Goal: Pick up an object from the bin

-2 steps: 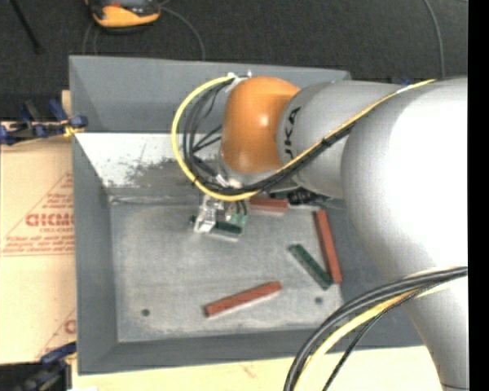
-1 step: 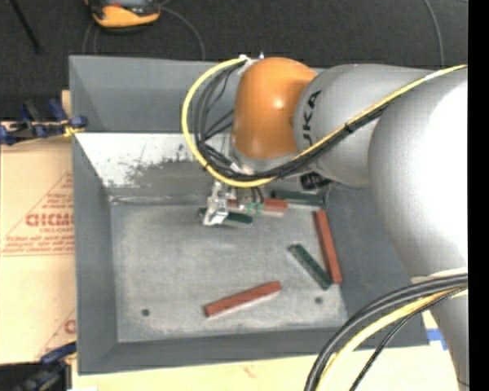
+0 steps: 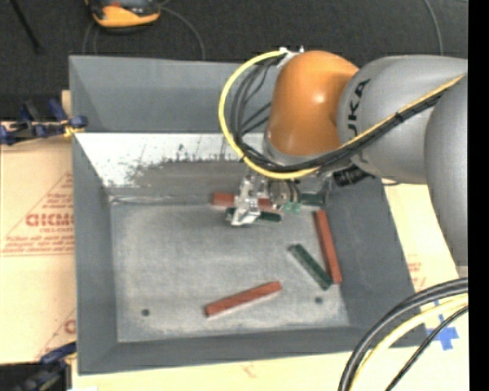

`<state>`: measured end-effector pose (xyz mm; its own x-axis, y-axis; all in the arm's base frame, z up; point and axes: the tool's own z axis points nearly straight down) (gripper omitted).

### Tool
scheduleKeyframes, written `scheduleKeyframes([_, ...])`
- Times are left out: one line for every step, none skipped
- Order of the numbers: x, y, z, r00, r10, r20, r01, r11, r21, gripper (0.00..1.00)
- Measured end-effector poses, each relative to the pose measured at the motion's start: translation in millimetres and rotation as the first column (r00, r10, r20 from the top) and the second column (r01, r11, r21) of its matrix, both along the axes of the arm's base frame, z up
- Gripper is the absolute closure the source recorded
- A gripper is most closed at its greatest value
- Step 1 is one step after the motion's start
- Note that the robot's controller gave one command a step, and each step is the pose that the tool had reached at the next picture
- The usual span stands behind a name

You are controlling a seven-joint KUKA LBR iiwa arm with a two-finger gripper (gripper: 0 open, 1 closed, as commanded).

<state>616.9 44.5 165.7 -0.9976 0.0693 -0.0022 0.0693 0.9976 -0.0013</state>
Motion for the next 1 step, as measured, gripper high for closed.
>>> scheduleKeyframes([2.8,4.3,37.5,0.984,0.176,0.0,-0.176,0.984,-0.002,1.0])
